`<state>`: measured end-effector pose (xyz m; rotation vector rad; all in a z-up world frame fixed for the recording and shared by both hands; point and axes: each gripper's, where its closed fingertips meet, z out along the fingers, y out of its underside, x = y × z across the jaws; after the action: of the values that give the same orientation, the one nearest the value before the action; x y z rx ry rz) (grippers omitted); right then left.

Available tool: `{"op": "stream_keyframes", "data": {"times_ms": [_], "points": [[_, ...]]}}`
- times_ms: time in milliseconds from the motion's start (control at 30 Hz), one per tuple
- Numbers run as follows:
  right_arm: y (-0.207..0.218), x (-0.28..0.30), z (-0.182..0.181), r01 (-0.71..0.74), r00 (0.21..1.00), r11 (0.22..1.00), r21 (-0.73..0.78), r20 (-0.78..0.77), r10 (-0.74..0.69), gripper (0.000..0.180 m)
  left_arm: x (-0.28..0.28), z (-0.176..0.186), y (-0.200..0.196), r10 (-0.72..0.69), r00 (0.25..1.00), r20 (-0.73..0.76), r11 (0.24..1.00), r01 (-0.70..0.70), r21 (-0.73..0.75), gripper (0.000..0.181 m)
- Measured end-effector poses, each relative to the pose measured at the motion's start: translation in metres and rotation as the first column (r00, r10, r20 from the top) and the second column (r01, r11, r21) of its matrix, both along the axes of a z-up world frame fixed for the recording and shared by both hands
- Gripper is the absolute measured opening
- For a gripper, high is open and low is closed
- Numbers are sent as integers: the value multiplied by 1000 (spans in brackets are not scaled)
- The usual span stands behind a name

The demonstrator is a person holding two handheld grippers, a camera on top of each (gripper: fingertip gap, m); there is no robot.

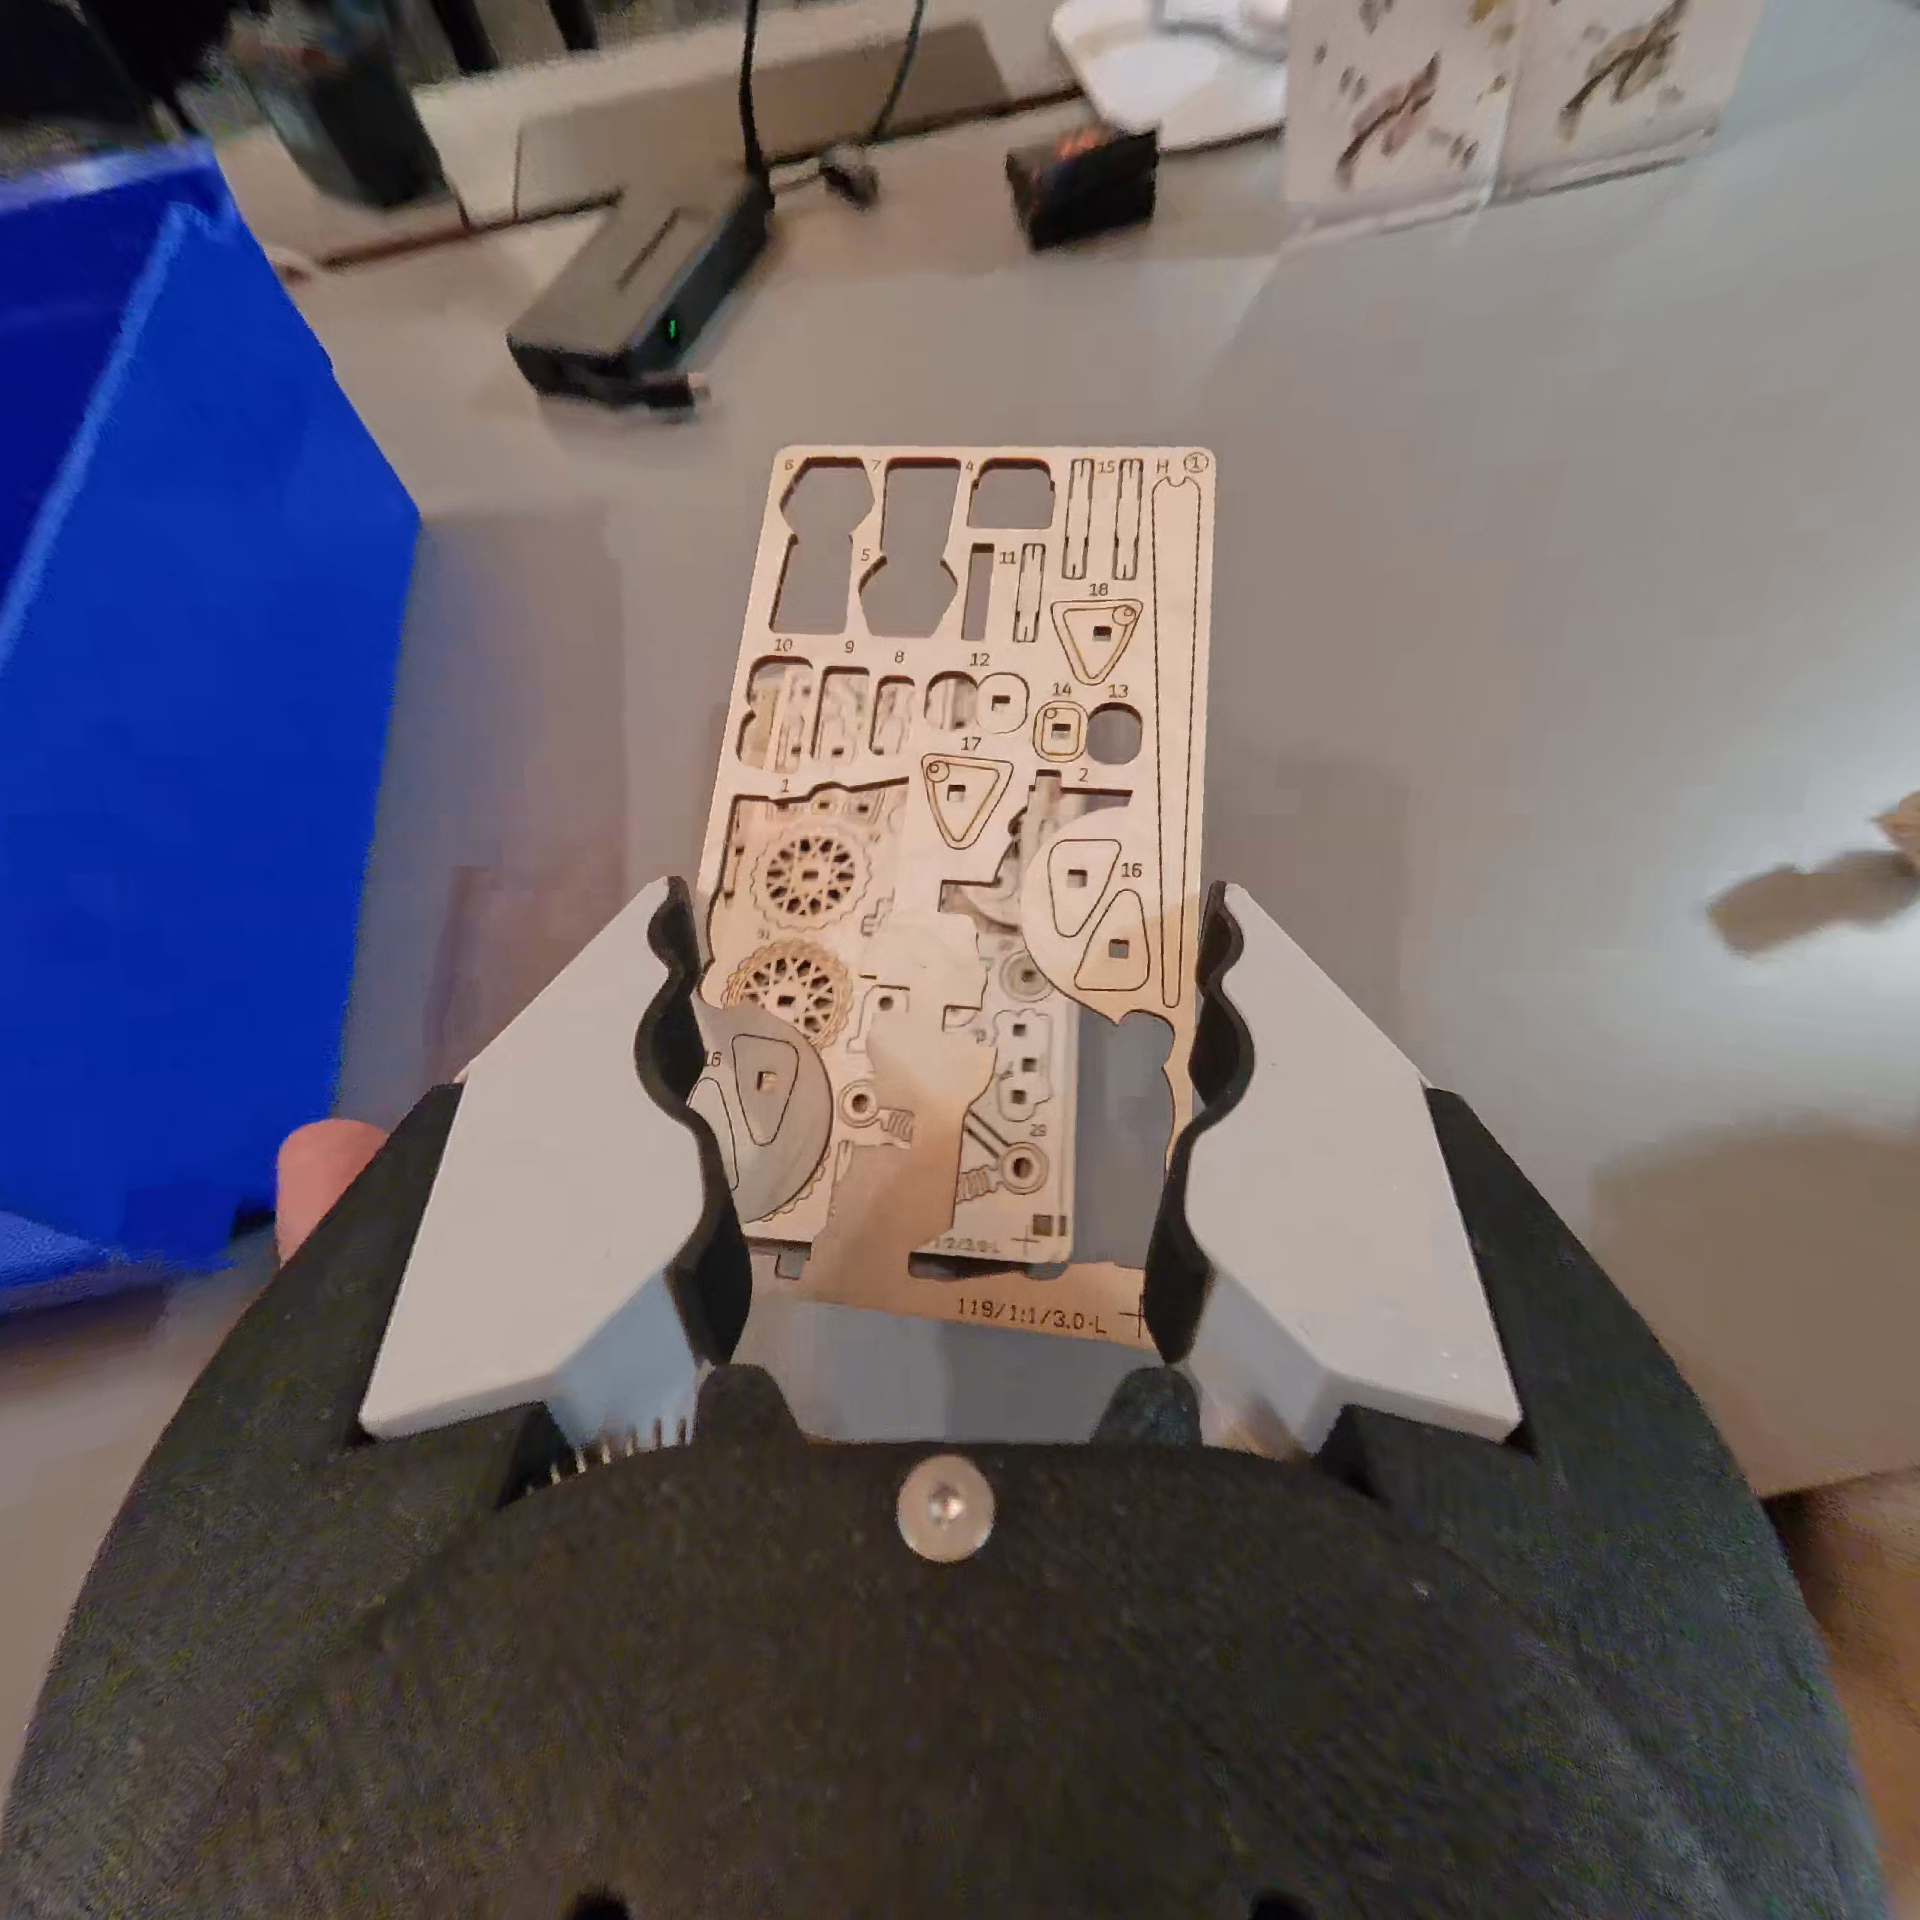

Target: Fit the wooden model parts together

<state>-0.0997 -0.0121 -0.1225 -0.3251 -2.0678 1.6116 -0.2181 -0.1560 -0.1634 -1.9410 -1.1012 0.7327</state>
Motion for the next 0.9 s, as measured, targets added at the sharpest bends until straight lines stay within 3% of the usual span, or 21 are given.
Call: {"op": "stream_keyframes", "data": {"times_ms": [133,267,400,533,667,733,900], "points": [[-10,3,19,-21,999,994,-110,43,26,29,22,28,24,-79,989,-125,997,79,-8,96],[1,-16,28,117,978,966,-228,196,-72,26,46,47,52,-142,965,-223,990,141,-19,96],[1,-16,33,138,907,910,-391,420,43,29,72,54,83,-219,945,-244,974,225,-2,96],[2,-15,28,194,843,868,-458,530,91,38,90,58,109,-287,920,-267,955,296,-4,96],[5,-8,28,195,787,823,-534,586,193,23,99,47,129,-348,899,-267,936,350,-41,95],[12,-5,28,204,765,796,-570,600,233,6,102,44,139,-369,889,-271,927,371,-47,96],[35,-4,27,276,748,753,-598,626,223,2,104,49,159,-406,860,-309,905,425,-6,95]]}}
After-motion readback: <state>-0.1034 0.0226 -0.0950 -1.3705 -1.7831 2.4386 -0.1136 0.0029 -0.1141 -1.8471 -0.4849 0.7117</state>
